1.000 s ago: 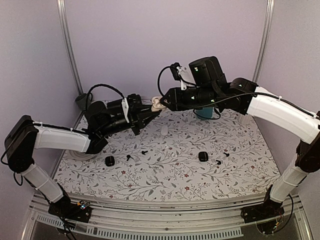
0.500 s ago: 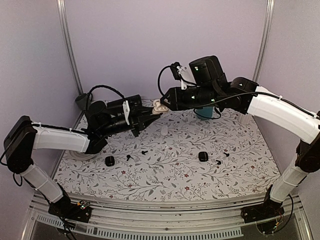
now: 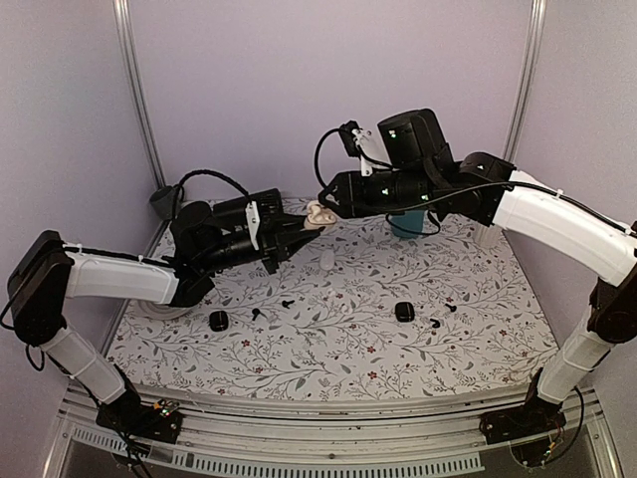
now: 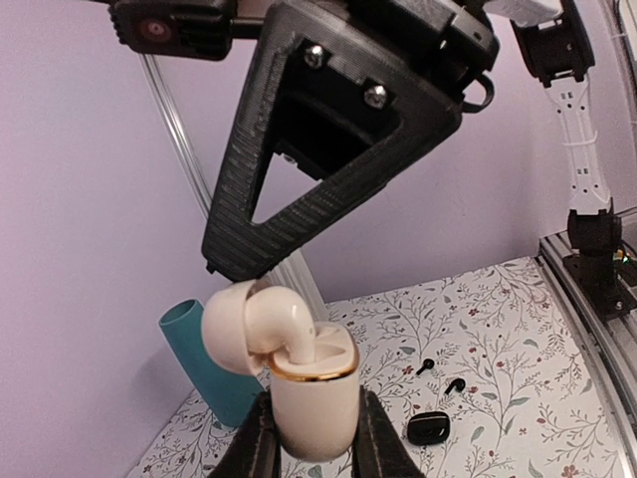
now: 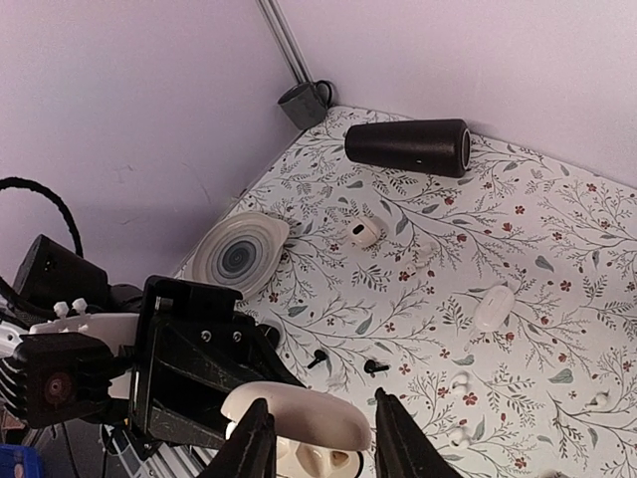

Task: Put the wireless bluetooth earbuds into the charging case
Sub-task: Adjust the left earbud in the left side groove of the charging case.

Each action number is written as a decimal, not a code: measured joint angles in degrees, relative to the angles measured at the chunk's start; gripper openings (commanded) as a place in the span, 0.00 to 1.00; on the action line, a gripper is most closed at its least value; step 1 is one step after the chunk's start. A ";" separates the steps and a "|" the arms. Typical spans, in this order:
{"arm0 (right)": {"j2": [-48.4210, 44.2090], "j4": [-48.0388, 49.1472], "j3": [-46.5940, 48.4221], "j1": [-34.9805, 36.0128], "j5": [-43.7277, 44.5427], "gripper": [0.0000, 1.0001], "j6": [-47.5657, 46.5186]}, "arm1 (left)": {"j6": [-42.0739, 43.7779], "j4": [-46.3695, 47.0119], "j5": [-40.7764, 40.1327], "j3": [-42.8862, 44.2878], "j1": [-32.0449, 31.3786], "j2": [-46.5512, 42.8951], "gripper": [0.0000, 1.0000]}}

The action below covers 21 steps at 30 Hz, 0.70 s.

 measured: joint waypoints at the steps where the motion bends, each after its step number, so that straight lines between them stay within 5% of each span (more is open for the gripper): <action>1: 0.00 0.00 -0.02 0.00 0.13 0.34 -0.02 | -0.15 0.00 -0.02 0.00 0.00 0.00 0.00; 15: -2.56 -0.96 -0.90 0.00 2.47 0.39 -0.68 | -3.21 0.00 0.15 0.63 0.15 0.24 0.00; 21: -3.39 -1.49 -0.66 0.02 -3.61 0.35 -0.33 | -3.93 -1.44 0.11 2.32 0.20 1.18 0.00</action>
